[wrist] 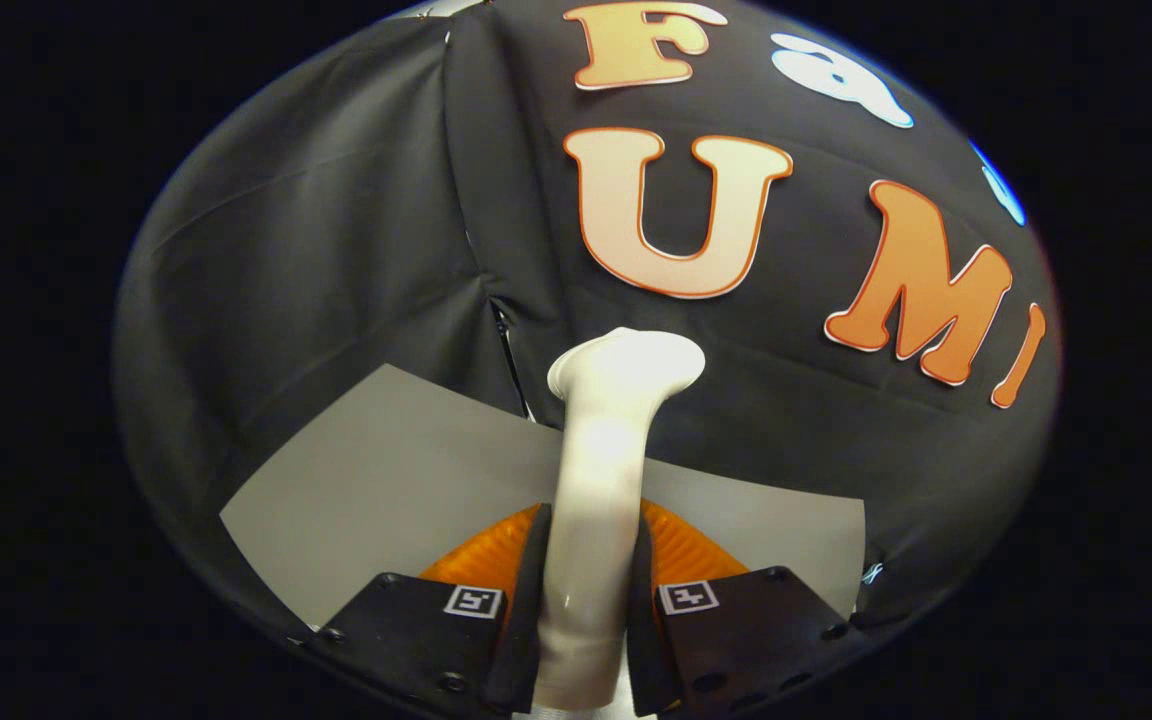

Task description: Iron the clothes twice with a garment steamer, once on the left side and once on the right side.

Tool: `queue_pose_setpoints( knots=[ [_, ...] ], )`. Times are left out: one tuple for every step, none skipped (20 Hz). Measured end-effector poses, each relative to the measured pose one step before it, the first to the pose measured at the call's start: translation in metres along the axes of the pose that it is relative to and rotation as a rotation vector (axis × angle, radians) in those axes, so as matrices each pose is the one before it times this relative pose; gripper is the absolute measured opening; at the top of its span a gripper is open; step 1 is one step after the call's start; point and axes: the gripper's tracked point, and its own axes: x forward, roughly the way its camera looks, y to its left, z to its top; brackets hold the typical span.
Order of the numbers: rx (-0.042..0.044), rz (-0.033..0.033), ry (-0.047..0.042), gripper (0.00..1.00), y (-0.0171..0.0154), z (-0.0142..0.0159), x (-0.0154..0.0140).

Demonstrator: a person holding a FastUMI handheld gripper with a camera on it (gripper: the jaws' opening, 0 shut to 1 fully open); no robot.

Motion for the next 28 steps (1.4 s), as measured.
queue_pose_setpoints(
  knots=[
    [-0.00799,-0.00028,-0.01878,0.43,0.00284,0.00166,-0.00805],
    [-0.00875,-0.0002,-0.02092,0.43,0.00228,0.00256,-0.00929],
    [-0.00929,-0.00154,-0.02192,0.43,0.00176,0.00315,-0.00902],
    [-0.01035,-0.00479,-0.02115,0.43,0.00052,0.00147,-0.00824],
    [-0.01087,-0.00578,-0.02016,0.43,-0.0008,0.0025,-0.00793],
    [-0.00203,-0.00817,-0.02922,0.42,-0.00142,0.00422,-0.01025],
    [-0.001,-0.0081,-0.02968,0.42,-0.00322,0.00454,-0.01135],
    [0.00083,-0.00708,-0.02933,0.42,-0.00357,0.00427,-0.01314],
    [0.0006,-0.00539,-0.02578,0.42,-0.0032,0.0017,-0.01097],
    [0.00285,-0.00218,-0.02834,0.42,-0.002,0.0026,-0.01408],
    [0.00064,-0.00119,-0.02826,0.42,-0.00168,0.00332,-0.01525],
    [0.00475,-0.00114,-0.03049,0.42,-0.00127,0.002,-0.01139],
    [0.00347,-0.00002,-0.0281,0.42,-0.00254,0.00307,-0.01549],
    [0.00322,-0.00001,-0.02738,0.42,-0.00222,0.00262,-0.01684],
    [0.00041,-0.00111,-0.02759,0.42,-0.00247,0.00195,-0.01704],
    [-0.00049,-0.00348,-0.02812,0.42,-0.00315,0.00334,-0.01858],
    [-0.00302,-0.00044,-0.02387,0.42,-0.00413,0.0096,-0.02415],
    [-0.00011,0.00167,-0.02433,0.42,-0.00146,0.00394,-0.01953],
    [-0.00207,0.00149,-0.02112,0.42,-0.00109,0.00339,-0.01989],
    [-0.00333,0.00039,-0.01933,0.42,-0.00304,0.00352,-0.0183],
    [-0.00426,0.0002,-0.01652,0.42,-0.00353,0.00297,-0.0162],
    [-0.00106,-0.00087,-0.01485,0.42,-0.00387,0.00335,-0.01707],
    [0.00325,-0.00469,-0.01542,0.42,-0.00539,0.00441,-0.01593],
    [0.00419,-0.00599,-0.01556,0.42,-0.00623,0.00311,-0.01761],
    [0.00484,-0.00912,-0.01754,0.42,-0.00669,0.00293,-0.01749],
    [-0.00285,-0.00871,-0.01297,0.42,-0.00798,0.00033,-0.0176],
    [-0.00021,-0.00999,-0.01545,0.42,-0.00764,0.00222,-0.01872],
    [-0.00069,-0.01038,-0.01332,0.42,-0.0094,0.00165,-0.01705]
  ],
)
